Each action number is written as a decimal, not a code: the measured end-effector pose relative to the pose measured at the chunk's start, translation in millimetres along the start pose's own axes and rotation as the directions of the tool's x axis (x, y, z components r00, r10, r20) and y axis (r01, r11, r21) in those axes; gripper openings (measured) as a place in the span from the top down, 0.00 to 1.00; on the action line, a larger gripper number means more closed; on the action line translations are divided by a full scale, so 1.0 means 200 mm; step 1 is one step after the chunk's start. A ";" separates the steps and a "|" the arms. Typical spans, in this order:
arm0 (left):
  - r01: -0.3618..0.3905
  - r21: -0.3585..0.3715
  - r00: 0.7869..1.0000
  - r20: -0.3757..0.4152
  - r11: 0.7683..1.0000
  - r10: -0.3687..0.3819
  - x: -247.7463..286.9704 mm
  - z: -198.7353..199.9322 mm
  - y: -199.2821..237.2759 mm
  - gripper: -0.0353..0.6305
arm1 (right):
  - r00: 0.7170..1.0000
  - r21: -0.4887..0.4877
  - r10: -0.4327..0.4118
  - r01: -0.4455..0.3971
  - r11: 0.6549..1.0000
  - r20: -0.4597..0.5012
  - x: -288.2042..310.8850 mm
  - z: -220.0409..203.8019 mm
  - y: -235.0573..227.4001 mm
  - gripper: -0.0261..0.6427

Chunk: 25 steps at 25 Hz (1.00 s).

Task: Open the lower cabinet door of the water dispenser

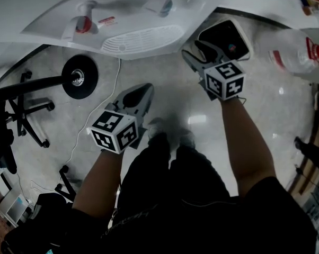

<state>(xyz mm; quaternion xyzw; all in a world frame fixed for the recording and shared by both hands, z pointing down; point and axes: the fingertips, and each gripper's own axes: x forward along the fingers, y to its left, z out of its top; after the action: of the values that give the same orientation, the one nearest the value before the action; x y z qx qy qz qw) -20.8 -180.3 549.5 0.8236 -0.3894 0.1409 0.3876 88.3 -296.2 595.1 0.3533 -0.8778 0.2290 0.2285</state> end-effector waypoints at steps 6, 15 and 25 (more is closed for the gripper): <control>0.001 0.037 1.000 -0.027 0.999 0.000 0.02 -0.05 0.02 0.95 | 0.999 -0.023 -0.042 0.041 0.999 -0.035 0.12 -0.06 -0.04 0.61; -0.027 0.046 0.999 -0.026 0.999 0.028 0.03 -0.07 0.09 0.95 | 0.999 -0.046 -0.044 0.043 0.998 -0.012 0.21 -0.02 -0.08 0.55; -0.076 0.068 0.997 0.002 0.995 0.076 0.03 -0.02 0.13 0.95 | 0.998 -0.069 -0.059 0.057 0.996 -0.025 0.24 -0.02 -0.10 0.56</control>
<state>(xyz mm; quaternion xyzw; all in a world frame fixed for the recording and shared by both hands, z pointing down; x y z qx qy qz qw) -36.6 -190.8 569.7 0.8209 -0.4153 0.1690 0.3537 72.5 -331.9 629.2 0.3674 -0.8713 0.1969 0.2589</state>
